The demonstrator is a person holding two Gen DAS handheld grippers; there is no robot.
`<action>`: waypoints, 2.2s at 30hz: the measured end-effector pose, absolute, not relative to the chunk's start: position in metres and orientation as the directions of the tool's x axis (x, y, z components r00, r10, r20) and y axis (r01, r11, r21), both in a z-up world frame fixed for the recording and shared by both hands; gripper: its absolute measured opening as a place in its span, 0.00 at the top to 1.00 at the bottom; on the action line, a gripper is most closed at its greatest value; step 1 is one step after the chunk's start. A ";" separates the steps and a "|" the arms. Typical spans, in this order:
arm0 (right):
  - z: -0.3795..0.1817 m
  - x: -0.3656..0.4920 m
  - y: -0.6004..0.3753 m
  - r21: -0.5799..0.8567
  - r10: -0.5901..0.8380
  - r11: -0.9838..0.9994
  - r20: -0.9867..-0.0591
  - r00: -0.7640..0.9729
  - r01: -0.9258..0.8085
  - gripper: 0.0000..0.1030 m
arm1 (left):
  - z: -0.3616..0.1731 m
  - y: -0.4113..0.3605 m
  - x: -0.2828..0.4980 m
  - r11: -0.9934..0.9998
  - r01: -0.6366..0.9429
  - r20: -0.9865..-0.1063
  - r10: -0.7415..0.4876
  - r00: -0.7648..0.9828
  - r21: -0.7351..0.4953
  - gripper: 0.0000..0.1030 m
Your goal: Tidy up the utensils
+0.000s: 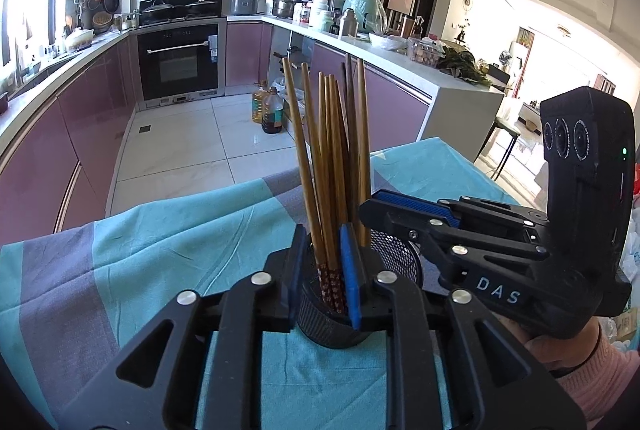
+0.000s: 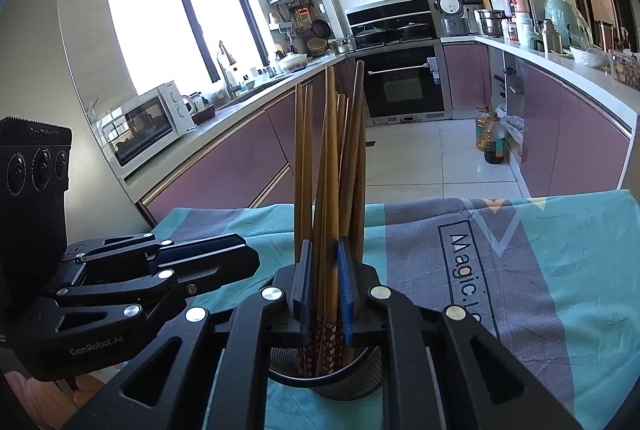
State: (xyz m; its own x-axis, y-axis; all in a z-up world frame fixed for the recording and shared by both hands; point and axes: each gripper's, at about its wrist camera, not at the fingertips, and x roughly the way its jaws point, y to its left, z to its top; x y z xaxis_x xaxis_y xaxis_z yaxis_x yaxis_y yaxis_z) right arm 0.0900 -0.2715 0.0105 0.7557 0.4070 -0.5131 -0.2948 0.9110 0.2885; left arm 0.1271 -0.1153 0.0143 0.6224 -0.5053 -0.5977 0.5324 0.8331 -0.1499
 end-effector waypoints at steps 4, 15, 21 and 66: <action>0.014 0.078 -0.269 0.254 0.395 0.918 -0.497 0.773 -0.306 0.67 | 0.015 -0.099 0.116 0.854 0.502 -0.558 -0.487 0.672 -0.141 0.58; 0.018 0.039 -0.259 0.145 0.341 0.940 -0.421 0.840 -0.309 0.06 | 0.021 -0.035 0.061 0.943 0.321 -0.396 -0.330 0.857 -0.091 0.05; 0.014 0.023 -0.256 0.105 0.272 0.962 -0.383 0.883 -0.250 0.06 | 0.017 -0.009 0.025 0.972 0.222 -0.340 -0.236 0.910 -0.081 0.05; 0.023 -0.025 -0.239 0.026 0.144 0.990 -0.229 0.963 -0.142 0.06 | 0.012 0.009 -0.037 0.999 0.006 -0.271 -0.020 0.962 -0.053 0.05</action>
State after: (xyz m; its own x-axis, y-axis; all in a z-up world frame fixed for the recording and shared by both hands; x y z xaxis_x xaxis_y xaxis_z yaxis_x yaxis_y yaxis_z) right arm -0.0252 -0.2394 0.0228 0.9627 0.1441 -0.2289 -0.1418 0.9895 0.0265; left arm -0.0372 0.0094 0.0121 0.9624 -0.0204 -0.2709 0.0062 0.9986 -0.0534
